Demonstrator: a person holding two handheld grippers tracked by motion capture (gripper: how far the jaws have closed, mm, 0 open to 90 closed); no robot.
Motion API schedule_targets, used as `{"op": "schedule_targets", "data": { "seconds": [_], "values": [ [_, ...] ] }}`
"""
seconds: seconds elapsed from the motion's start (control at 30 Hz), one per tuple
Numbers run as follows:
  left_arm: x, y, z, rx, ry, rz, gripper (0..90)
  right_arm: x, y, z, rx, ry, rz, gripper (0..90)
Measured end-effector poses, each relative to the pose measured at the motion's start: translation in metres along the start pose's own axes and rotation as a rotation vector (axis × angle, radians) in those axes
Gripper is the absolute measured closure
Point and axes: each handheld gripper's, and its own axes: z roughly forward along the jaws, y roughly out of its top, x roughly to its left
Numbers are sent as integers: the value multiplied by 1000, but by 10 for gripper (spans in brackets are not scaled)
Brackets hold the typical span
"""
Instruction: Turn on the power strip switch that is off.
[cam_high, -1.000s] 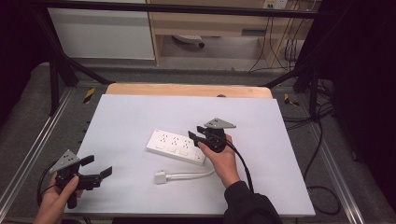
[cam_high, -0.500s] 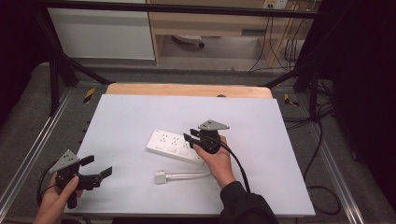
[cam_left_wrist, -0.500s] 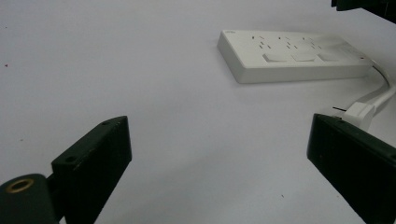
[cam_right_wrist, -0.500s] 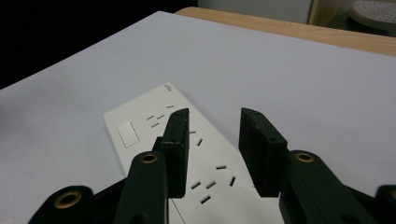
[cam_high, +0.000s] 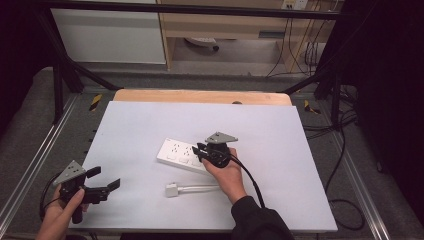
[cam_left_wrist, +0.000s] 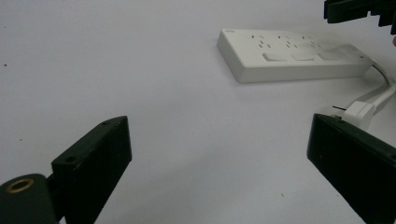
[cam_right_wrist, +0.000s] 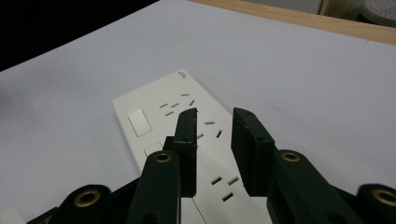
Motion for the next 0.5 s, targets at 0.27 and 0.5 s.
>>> {"op": "schedule_targets", "data": {
  "seconds": [0.27,0.5],
  "values": [
    [0,0,0,2,-1,-3,66,5,-2,4,8,7,-7,758],
    [0,0,0,3,-1,-2,66,8,-4,6,15,22,-6,800]
  ]
}}
